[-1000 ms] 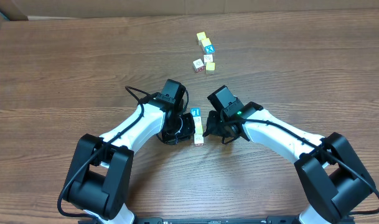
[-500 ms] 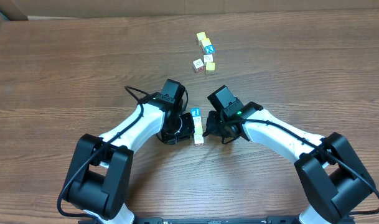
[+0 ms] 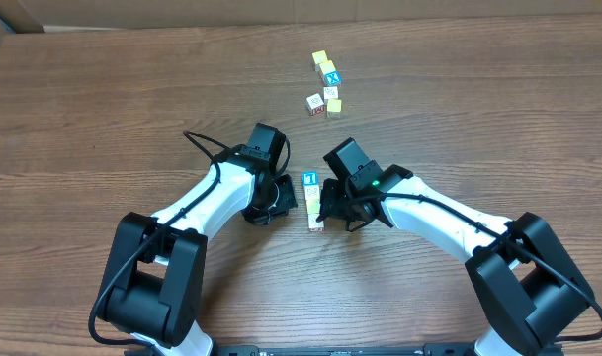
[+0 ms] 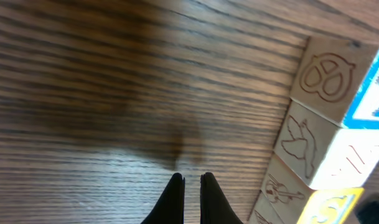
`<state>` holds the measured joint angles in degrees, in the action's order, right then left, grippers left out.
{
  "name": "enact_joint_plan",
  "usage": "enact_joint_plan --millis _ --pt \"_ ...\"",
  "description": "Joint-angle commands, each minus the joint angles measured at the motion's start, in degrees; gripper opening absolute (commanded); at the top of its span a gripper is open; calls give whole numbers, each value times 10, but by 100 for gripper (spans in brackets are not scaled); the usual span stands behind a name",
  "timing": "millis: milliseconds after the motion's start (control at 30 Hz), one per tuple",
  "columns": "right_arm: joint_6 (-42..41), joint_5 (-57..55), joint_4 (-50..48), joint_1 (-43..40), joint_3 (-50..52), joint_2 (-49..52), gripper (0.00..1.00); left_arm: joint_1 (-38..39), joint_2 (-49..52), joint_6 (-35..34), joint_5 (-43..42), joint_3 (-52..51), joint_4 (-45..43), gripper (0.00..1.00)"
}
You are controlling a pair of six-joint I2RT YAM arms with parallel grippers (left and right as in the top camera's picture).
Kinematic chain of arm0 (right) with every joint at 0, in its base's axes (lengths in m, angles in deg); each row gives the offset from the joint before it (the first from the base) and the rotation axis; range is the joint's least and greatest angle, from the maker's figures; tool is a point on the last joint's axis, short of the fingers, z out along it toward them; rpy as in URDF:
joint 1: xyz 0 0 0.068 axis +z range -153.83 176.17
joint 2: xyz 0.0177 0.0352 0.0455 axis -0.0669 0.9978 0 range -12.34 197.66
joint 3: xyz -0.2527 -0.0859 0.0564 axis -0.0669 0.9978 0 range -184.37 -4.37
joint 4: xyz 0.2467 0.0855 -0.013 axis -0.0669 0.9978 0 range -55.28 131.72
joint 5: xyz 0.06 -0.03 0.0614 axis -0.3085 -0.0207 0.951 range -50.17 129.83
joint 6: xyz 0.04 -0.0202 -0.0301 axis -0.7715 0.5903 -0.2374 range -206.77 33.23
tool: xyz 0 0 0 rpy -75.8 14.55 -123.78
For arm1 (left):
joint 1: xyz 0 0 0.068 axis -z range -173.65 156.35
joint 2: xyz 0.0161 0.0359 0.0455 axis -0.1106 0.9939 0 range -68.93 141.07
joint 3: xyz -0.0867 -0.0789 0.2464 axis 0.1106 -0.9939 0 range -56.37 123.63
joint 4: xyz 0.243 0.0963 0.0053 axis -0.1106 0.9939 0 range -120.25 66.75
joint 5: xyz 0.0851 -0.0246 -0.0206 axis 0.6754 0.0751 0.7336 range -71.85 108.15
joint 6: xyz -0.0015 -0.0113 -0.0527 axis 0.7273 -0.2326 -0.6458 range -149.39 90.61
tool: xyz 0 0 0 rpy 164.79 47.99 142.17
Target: Flip 4 blocks
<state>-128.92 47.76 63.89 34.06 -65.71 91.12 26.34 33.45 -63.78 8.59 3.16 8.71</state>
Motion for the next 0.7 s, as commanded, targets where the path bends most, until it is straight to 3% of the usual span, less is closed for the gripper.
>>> enact_joint_plan --millis 0,667 --pt "4 -29 -4 0 -5 0 5 -2 -5 -3 25 3 -5 4" --pt "2 -7 0 14 -5 1 5 -1 -5 -3 21 3 -5 4"
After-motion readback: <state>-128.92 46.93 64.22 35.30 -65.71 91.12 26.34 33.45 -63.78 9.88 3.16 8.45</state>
